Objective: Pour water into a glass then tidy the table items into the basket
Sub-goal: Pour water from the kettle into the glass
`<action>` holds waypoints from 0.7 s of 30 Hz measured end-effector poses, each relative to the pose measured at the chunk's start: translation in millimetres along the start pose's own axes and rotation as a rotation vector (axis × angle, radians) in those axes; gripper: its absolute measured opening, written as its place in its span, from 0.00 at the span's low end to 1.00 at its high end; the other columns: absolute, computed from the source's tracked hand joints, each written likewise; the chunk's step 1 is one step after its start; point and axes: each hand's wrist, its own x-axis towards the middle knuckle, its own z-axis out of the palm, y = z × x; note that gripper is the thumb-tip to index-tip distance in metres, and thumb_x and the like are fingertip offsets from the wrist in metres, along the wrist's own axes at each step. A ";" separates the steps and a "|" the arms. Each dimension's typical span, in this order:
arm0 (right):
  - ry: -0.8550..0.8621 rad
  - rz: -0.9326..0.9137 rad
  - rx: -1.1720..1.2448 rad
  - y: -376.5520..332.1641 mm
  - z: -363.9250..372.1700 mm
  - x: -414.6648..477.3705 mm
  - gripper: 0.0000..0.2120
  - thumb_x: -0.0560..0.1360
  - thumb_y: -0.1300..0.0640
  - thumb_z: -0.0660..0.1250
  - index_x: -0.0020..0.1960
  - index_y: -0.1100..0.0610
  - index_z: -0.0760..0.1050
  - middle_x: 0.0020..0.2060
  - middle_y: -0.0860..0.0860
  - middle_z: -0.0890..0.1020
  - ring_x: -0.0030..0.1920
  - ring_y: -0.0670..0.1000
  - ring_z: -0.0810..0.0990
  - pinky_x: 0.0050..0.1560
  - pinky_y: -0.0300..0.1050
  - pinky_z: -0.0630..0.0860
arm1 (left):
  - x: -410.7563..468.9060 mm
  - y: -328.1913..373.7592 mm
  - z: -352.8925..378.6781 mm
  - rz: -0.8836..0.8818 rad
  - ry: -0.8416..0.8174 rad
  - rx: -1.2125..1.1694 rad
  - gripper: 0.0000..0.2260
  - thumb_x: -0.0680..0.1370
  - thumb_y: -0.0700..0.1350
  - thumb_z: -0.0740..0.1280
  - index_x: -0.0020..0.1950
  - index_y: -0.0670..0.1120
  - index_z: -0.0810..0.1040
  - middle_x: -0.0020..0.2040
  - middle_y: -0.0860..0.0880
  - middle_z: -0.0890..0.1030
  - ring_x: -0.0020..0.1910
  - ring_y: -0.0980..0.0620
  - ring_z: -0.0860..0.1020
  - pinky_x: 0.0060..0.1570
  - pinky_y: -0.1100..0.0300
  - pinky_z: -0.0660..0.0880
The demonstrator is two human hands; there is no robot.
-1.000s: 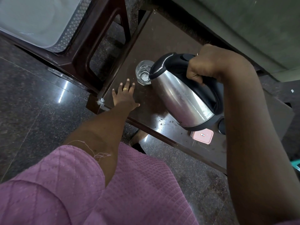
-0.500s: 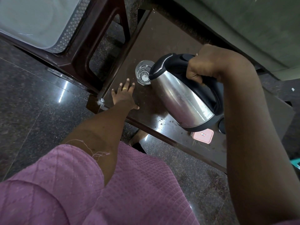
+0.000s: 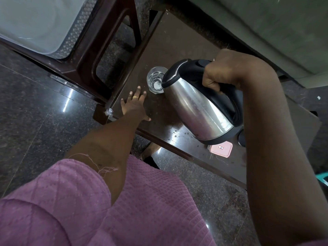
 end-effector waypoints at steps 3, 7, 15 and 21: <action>0.002 -0.005 0.005 -0.2 -0.2 1.3 0.09 0.64 0.62 0.66 0.41 0.66 0.80 0.34 0.58 0.79 0.34 0.54 0.77 0.41 0.48 0.76 | 0.2 0.8 -0.2 -0.001 -0.012 0.000 0.53 0.65 0.56 0.77 0.77 0.55 0.43 0.77 0.57 0.36 0.77 0.48 0.43 0.73 0.40 0.50; -0.008 -0.037 0.012 -2.8 -0.2 -1.2 0.04 0.64 0.63 0.65 0.37 0.63 0.78 0.32 0.58 0.77 0.33 0.54 0.75 0.40 0.47 0.74 | 0.6 -0.2 -2.6 -0.002 -0.036 0.016 0.52 0.65 0.57 0.76 0.77 0.55 0.42 0.77 0.57 0.35 0.77 0.48 0.43 0.73 0.39 0.51; -0.008 -0.026 -0.062 -9.3 -8.8 -14.4 0.09 0.48 0.66 0.63 0.12 0.59 0.67 0.10 0.49 0.64 0.11 0.47 0.62 0.19 0.32 0.61 | 3.7 -1.6 -2.0 -0.004 -0.045 0.029 0.53 0.64 0.58 0.76 0.76 0.56 0.41 0.76 0.57 0.34 0.77 0.48 0.43 0.73 0.39 0.52; -0.010 -0.024 -0.048 -13.5 -12.0 -16.9 0.09 0.47 0.67 0.63 0.11 0.59 0.65 0.10 0.48 0.63 0.11 0.46 0.61 0.19 0.31 0.60 | 6.7 -0.5 -3.5 -0.013 -0.070 0.032 0.53 0.64 0.60 0.76 0.76 0.56 0.41 0.76 0.57 0.34 0.77 0.47 0.42 0.72 0.38 0.51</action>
